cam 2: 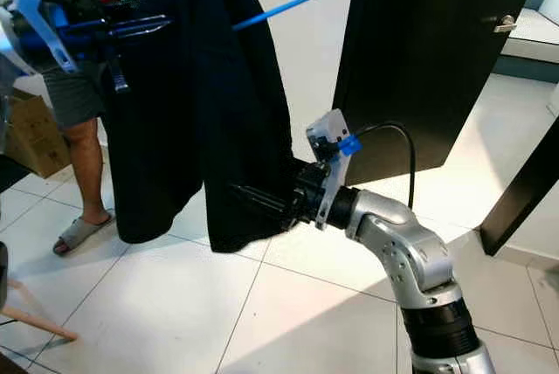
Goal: Hang hanger
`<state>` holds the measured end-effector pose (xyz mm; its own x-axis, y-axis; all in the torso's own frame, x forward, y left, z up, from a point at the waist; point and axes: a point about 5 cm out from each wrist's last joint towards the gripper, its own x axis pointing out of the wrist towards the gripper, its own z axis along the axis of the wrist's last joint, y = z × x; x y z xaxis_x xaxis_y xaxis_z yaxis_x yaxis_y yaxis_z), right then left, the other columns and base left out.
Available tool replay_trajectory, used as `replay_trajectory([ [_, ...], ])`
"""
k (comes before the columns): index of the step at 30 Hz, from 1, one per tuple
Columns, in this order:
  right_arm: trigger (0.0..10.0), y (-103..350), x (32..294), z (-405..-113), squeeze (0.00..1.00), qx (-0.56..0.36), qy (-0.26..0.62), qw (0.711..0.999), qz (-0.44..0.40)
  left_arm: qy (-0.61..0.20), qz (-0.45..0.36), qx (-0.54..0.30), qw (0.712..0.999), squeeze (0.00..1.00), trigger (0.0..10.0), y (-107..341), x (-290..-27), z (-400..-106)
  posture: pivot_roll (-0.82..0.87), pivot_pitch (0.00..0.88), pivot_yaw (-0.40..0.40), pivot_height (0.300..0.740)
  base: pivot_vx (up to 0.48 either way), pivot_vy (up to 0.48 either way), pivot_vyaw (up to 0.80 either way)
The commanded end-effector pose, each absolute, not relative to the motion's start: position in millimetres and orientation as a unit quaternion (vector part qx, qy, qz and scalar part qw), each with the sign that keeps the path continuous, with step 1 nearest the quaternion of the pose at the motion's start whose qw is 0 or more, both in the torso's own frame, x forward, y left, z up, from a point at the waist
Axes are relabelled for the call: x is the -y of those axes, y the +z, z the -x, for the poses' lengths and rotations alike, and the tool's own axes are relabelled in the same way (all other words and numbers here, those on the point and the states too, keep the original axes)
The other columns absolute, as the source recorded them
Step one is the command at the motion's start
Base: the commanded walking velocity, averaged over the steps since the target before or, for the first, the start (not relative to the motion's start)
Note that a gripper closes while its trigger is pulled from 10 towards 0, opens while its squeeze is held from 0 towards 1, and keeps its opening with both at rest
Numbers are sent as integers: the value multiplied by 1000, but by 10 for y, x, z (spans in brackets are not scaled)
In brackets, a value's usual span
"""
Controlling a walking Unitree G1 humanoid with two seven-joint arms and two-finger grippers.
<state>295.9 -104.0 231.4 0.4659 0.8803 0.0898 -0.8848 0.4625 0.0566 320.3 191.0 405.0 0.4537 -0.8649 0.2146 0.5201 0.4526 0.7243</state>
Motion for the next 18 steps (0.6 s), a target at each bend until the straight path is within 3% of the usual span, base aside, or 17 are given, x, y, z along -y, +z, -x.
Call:
replay_trajectory([
  [1, 10000, 2313, 1047, -2972, 0, 23, 513, 858, -29, -430, -302, 324, 787, 0, 10000, 4182, -1885, -3152, -1, 0, -58, 740, 0, 0, 0],
  [15, 10000, 2223, 1284, -2992, 0, 12, 491, 870, 49, -403, -320, 297, 804, 0, 10000, 4218, -2103, -3216, 17, 0, -32, 740, 0, 0, 0],
  [16, 1020, 2221, 1322, -2994, 0, 9, 489, 871, 53, -406, -322, 294, 803, 0, 10000, 4203, -2100, -3210, 20, 0, -36, 740, 0, 0, 0],
  [17, 1020, 2221, 1322, -2994, 0, 9, 489, 871, 53, -406, -322, 294, 803, 0, 10000, 4203, -2100, -3210, 20, 0, -36, 740, 0, 0, 0],
  [18, 0, 2221, 1338, -2996, 0, 9, 487, 871, 54, -407, -323, 293, 803, 0, 10000, 4197, -2098, -3207, 20, 0, -36, 740, 0, 0, 0],
])
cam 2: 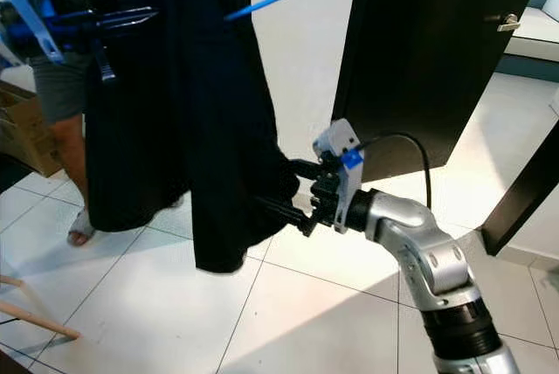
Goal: Hang hanger
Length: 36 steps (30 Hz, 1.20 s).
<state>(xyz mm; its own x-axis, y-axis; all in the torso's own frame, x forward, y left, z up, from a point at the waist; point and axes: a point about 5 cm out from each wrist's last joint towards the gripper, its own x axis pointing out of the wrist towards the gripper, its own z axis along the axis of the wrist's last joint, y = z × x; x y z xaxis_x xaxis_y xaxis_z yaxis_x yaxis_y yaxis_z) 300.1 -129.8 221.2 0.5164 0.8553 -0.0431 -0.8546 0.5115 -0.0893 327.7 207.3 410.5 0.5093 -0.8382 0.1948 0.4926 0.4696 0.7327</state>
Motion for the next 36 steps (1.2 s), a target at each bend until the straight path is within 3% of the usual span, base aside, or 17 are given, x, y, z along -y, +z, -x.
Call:
replay_trajectory([
  [1, 0, 2222, 1353, -2999, 0, 8, 486, 872, 55, -408, -323, 292, 802, 0, 10000, 4194, -2097, -3204, 20, 0, -37, 740, 0, 0, 0],
  [8, 0, 2242, 1464, -3053, 0, 9, 471, 879, 73, -409, -328, 289, 801, 0, 10000, 4184, -2123, -3212, 16, 0, -44, 740, 0, 0, 0],
  [19, 0, 2397, 1887, -3252, 0, 22, 362, 922, 133, -416, -337, 265, 802, 0, 10000, 4130, -2229, -3167, 17, 0, -54, 740, 0, 0, 0],
  [27, 0, 2466, 2061, -3338, 0, 30, 306, 936, 172, -419, -342, 252, 803, 0, 10000, 4102, -2265, -3163, 18, 0, -53, 740, 0, 0, 0],
  [31, 0, 2715, 2285, -3446, 0, 79, 214, 949, 215, -445, -341, 201, 804, 0, 10000, 3952, -2332, -3154, 15, 0, -52, 740, 0, 0, 0],
  [34, 0, 2774, 2310, -3456, 0, 94, 200, 951, 217, -454, -334, 179, 806, 0, 10000, 3900, -2349, -3159, 15, 0, -54, 740, 0, 0, 0],
  [36, 0, 2868, 2301, -3464, 0, 118, 193, 946, 231, -482, -325, 111, 806, 0, 10000, 3714, -2394, -3167, 16, 0, -51, 740, 0, 0, 0],
])
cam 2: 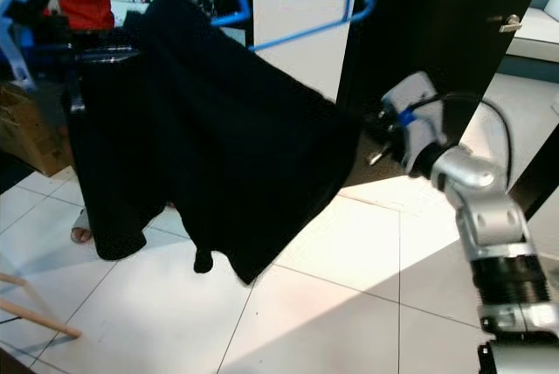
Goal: Hang hanger
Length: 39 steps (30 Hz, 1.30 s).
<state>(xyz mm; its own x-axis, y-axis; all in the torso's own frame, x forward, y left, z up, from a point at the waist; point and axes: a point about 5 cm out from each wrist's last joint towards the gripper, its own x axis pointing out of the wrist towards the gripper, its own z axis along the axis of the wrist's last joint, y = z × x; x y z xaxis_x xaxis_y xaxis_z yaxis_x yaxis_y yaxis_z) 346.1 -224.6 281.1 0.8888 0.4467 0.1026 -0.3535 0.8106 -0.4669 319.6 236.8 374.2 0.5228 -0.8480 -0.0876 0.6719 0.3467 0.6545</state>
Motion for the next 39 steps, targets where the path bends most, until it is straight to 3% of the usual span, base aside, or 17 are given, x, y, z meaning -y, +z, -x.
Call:
replay_trajectory([
  [1, 0, 2911, 2284, -3465, 0, 129, 194, 942, 240, -491, -323, 73, 806, 0, 10000, 3605, -2430, -3173, 16, 0, -51, 740, 0, 0, 0],
  [8, 0, 2984, 2227, -3467, 0, 153, 204, 931, 260, -508, -309, 11, 804, 0, 10000, 3409, -2506, -3146, 21, 0, -52, 740, 0, 0, 0],
  [25, 0, 3159, 2084, -3481, 0, 213, 240, 913, 251, -533, -306, -27, 789, 0, 10000, 3224, -2473, -3072, 15, 0, -57, 740, 0, 0, 0],
  [30, 0, 3434, 1889, -3337, 0, 269, 342, 884, 172, -496, -324, -39, 804, 0, 10000, 3059, -2447, -3152, 15, 0, -59, 740, 0, 0, 0],
  [39, 0, 3524, 1892, -3230, 0, 271, 416, 857, 139, -455, -343, -51, 820, 0, 10000, 2971, -2515, -3201, 13, 0, -68, 740, 0, 0, 0],
])
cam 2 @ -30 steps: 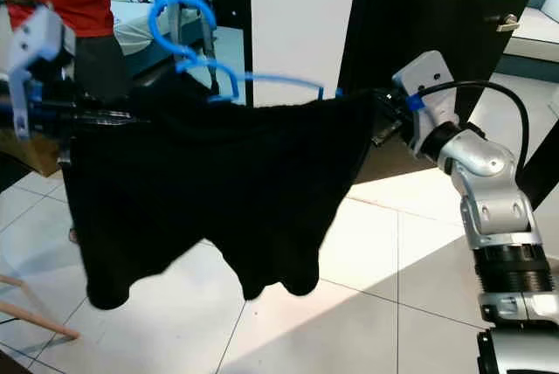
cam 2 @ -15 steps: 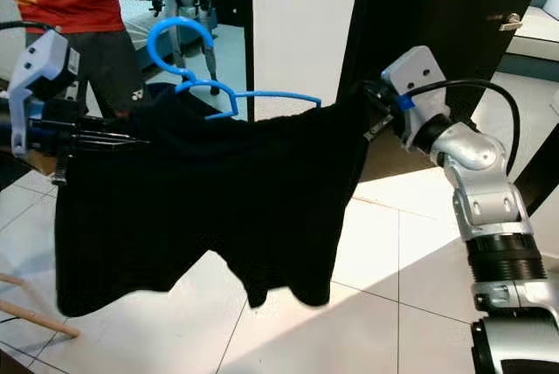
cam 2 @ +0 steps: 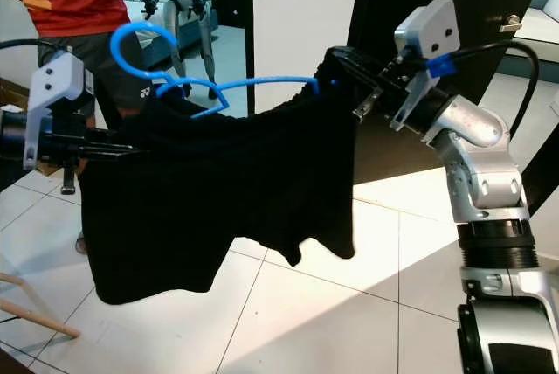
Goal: Hang hanger
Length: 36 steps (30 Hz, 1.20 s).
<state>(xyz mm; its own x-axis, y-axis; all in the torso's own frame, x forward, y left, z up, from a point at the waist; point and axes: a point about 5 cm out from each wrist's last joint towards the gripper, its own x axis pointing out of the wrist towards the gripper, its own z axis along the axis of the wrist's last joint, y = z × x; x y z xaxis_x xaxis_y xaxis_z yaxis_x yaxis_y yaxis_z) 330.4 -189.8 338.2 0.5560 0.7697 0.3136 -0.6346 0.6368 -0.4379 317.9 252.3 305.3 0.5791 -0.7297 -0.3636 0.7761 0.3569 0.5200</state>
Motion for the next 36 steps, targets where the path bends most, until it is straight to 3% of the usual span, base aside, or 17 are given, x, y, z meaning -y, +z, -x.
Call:
replay_trajectory([
  [1, 0, 3520, 1916, -3219, 0, 264, 424, 854, 146, -447, -350, -52, 821, 0, 10000, 2960, -2529, -3203, 13, 0, -70, 740, 0, 0, 0],
  [4, 0, 3508, 1938, -3218, 0, 256, 427, 853, 154, -444, -354, -53, 821, 0, 10000, 2955, -2534, -3201, 14, 0, -70, 740, 0, 0, 0],
  [7, 0, 3355, 2086, -3251, 0, 199, 422, 859, 212, -435, -374, -59, 817, 0, 10000, 2946, -2553, -3183, 16, 0, -70, 740, 0, 0, 0],
  [17, 0, 3303, 2310, -3269, 0, 163, 398, 869, 243, -433, -396, -74, 807, 0, 10000, 2894, -2583, -3159, 21, 0, -72, 740, 0, 0, 0],
  [36, 0, 3576, 2363, -3218, 0, 214, 418, 861, 194, -438, -412, -82, 795, 0, 10000, 2794, -2550, -3154, 18, 0, -78, 740, 0, 0, 0],
])
